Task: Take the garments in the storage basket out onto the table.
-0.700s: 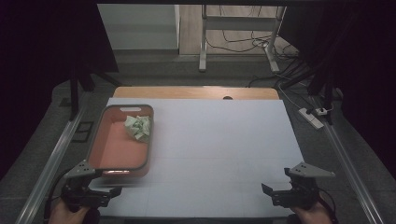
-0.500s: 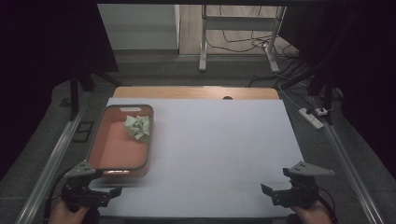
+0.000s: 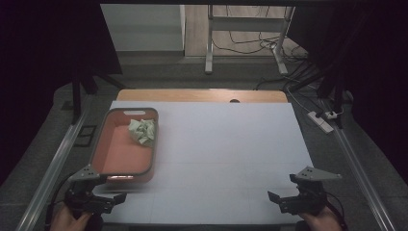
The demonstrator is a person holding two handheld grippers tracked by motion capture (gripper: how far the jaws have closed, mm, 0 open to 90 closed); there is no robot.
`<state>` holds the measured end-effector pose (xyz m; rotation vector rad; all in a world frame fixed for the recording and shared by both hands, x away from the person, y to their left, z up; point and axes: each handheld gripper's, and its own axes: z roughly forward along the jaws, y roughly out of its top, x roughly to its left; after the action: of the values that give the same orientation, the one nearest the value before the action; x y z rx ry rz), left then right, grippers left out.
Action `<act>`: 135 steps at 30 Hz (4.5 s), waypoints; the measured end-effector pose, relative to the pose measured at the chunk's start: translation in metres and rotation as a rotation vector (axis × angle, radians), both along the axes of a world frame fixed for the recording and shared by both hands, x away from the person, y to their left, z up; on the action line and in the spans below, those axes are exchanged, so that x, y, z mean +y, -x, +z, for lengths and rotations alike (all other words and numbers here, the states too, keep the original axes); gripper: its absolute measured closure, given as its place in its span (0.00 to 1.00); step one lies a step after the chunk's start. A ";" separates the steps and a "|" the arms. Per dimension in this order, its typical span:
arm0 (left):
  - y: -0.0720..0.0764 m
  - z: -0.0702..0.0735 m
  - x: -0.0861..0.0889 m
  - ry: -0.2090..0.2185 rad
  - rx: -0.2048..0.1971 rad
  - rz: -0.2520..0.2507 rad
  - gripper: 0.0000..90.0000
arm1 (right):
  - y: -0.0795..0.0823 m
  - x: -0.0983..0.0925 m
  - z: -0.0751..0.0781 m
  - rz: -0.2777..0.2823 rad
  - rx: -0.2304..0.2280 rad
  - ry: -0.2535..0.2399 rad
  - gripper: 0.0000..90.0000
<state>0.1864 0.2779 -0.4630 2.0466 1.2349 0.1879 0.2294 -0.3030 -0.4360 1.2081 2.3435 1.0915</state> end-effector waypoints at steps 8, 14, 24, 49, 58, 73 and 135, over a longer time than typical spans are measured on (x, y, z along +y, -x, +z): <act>0.000 0.005 0.001 0.030 -0.027 -0.009 0.00 | -0.001 0.000 -0.001 0.005 0.008 0.005 0.00; -0.003 0.009 0.000 0.000 -0.050 -0.019 0.00 | -0.001 0.001 -0.001 0.009 0.016 0.007 0.00; -0.016 0.016 -0.003 -0.006 -0.110 -0.046 0.01 | -0.001 0.002 -0.001 0.015 0.020 0.012 0.00; -0.061 0.015 -0.012 -0.024 -0.096 -0.032 0.00 | -0.003 0.002 -0.002 0.017 0.034 0.026 0.00; -0.083 0.016 -0.012 -0.029 -0.064 -0.026 0.01 | -0.003 0.003 -0.002 0.018 0.034 0.028 0.00; -0.133 0.010 -0.015 -0.131 -0.032 -0.017 0.02 | -0.003 0.003 -0.003 0.020 0.039 0.031 0.00; -0.272 -0.042 -0.037 -0.347 0.227 0.055 0.50 | -0.002 0.003 -0.003 0.029 0.047 0.043 0.00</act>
<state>0.4580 0.2413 -0.5047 2.3842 1.4816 0.2125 0.2317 -0.2997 -0.4393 1.2001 2.4143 1.0268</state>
